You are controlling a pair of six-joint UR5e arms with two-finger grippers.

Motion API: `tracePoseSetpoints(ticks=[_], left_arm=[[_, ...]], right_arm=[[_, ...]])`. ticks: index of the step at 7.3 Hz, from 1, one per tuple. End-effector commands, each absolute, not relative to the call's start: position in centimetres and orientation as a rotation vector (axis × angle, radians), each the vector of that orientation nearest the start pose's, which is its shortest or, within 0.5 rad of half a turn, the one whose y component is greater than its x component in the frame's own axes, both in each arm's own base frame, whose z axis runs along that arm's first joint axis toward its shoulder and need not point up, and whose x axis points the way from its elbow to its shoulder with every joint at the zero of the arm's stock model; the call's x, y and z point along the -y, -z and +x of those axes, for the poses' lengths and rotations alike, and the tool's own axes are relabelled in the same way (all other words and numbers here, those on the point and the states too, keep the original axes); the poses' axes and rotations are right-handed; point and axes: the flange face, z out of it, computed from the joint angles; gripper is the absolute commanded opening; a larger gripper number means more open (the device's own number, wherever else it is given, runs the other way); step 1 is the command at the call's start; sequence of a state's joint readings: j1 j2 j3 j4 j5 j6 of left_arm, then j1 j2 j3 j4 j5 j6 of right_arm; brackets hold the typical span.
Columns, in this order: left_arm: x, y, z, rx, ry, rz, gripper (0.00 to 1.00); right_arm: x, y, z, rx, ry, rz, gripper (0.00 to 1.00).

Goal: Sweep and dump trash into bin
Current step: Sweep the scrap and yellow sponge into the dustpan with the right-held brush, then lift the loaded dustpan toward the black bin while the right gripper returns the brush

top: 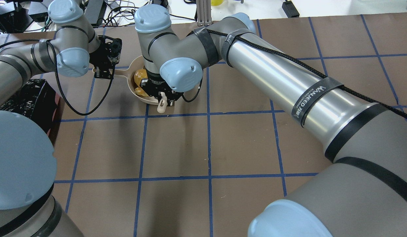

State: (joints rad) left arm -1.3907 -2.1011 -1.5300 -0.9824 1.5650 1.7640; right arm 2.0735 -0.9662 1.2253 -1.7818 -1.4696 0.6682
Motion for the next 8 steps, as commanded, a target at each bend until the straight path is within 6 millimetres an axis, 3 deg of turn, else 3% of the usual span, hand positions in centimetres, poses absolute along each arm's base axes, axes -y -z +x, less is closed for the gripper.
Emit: tracePoseSetpoints(ticks=[1,3,5,7,8], left_arm=[[67.2,-28.9,2.3,2.277,-0.130,-2.220,0.00],[65.6,-34.2,7.8,2.274,-0.086,-2.160,0.00],[64.1,-38.2,15.5,2.264,-0.076,-2.162,0.00],[60.9,-41.3,24.9,2.248,-0.067,-2.197,0.00],[58.6,-43.0,29.7,2.288,-0.054,-2.183,0.00]], right_arm=[[58.3,-34.9,37.3,-3.186,-0.129,0.194,0.00],[57.5,-39.5,24.4,-3.176,-0.133,0.145,0.00],[55.5,-39.0,13.0,-3.181,-0.158,0.126,0.00],[56.3,-37.6,2.1,-3.182,-0.234,0.061,0.00],[56.2,-36.4,-2.0,-3.162,-0.255,0.048,0.00]])
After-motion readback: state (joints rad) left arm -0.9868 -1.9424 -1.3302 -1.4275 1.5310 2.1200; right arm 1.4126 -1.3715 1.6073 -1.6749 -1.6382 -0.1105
